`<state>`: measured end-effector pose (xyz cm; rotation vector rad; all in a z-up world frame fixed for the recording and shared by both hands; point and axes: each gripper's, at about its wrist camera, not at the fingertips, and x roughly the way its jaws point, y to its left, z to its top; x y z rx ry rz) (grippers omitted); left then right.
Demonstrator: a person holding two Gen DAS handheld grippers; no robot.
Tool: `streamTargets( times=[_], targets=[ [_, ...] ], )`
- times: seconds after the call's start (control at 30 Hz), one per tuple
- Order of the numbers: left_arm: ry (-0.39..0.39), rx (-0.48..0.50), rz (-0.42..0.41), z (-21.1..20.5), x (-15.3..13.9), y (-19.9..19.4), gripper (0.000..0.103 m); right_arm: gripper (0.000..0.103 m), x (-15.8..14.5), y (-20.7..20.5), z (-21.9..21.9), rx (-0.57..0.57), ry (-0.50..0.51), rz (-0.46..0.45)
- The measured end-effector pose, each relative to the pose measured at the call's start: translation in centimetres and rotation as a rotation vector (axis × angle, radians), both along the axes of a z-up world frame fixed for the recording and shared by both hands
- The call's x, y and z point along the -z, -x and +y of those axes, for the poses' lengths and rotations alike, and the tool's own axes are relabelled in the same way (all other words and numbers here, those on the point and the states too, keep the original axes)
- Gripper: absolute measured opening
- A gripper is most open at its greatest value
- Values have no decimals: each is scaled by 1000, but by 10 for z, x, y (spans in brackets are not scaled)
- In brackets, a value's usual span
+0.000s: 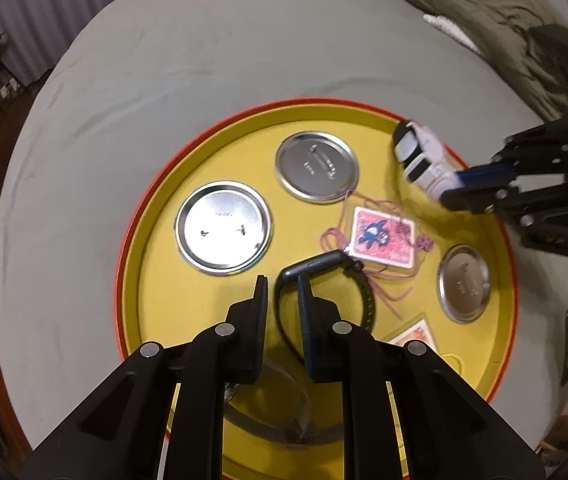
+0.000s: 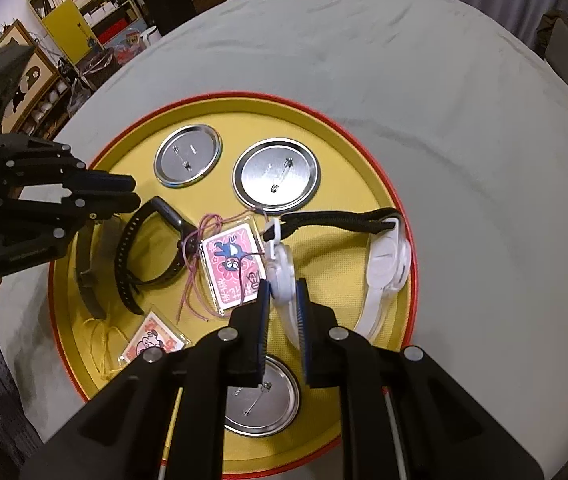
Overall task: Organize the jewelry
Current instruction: 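Close the left tool on the black smartwatch band while the right tool grips the white watch band, then lift the black band with the left tool while the right tool lifts the white band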
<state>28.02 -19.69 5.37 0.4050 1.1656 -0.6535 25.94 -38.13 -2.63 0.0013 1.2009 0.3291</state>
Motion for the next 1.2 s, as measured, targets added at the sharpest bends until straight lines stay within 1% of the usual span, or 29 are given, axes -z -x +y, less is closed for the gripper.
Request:
streamTargets(
  times=[0.1, 0.13, 0.17, 0.2, 0.23, 0.27, 0.3, 0.37, 0.4, 0.43, 0.47, 0.5, 0.57, 0.63, 0.67, 0.7, 0.97, 1.1, 1.2],
  targets=[
    [-17, -10, 6, -2, 13, -2, 15, 13, -1, 1, 3, 6, -4, -4],
    [-23, -11, 8, -3, 16, -3, 17, 13, -1, 3, 1, 7, -6, -4],
    [-27, -11, 11, -3, 18, -3, 24, 13, -3, 0, 6, 8, -6, -4],
    [-35, -12, 9, -5, 21, -3, 36, 13, -3, 0, 5, 8, -10, -2],
    [-38, -11, 8, -6, 23, -5, 42, 13, -4, -2, 6, 8, -10, -2],
    [-40, -10, 9, -6, 24, -6, 51, 13, -4, -2, 6, 8, -13, -2],
    [-44, -12, 8, -7, 26, -7, 54, 13, -4, -3, 7, 8, -14, -2],
    [-49, -16, 12, -5, 27, -9, 55, 13, -5, -4, 7, 7, -16, -7],
    [-58, -15, 11, -5, 30, -11, 54, 13, -5, -5, 7, 7, -18, -7],
    [-67, -12, 9, -4, 33, -12, 51, 13, -4, -5, 7, 6, -19, -8],
    [-73, -9, 10, -4, 36, -14, 34, 13, -4, -5, 6, 6, -22, -9],
    [-84, -6, 14, -5, 40, -15, 28, 13, -4, -4, 6, 5, -23, -9],
    [-92, -6, 0, -2, 39, -15, 22, 12, -3, -5, 5, 5, -28, -9],
    [-84, -15, 13, 1, 39, -18, 20, 12, -3, -5, 5, 5, -32, -10],
    [-81, -19, 17, -1, 39, -19, 16, 12, -2, -5, 5, 5, -33, -10],
    [-74, -22, 21, 0, 39, -20, 5, 12, -2, -5, 5, 4, -32, -11],
    [-57, -11, 14, 1, 36, -16, 4, 12, -5, -2, 2, 15, -37, -17],
    [-9, -36, 16, 8, 22, -19, 4, 12, -9, 0, 0, 20, -35, -26],
    [9, -45, 4, 10, 7, -19, 4, 12, -14, 2, -2, 27, -38, -34]
  ],
)
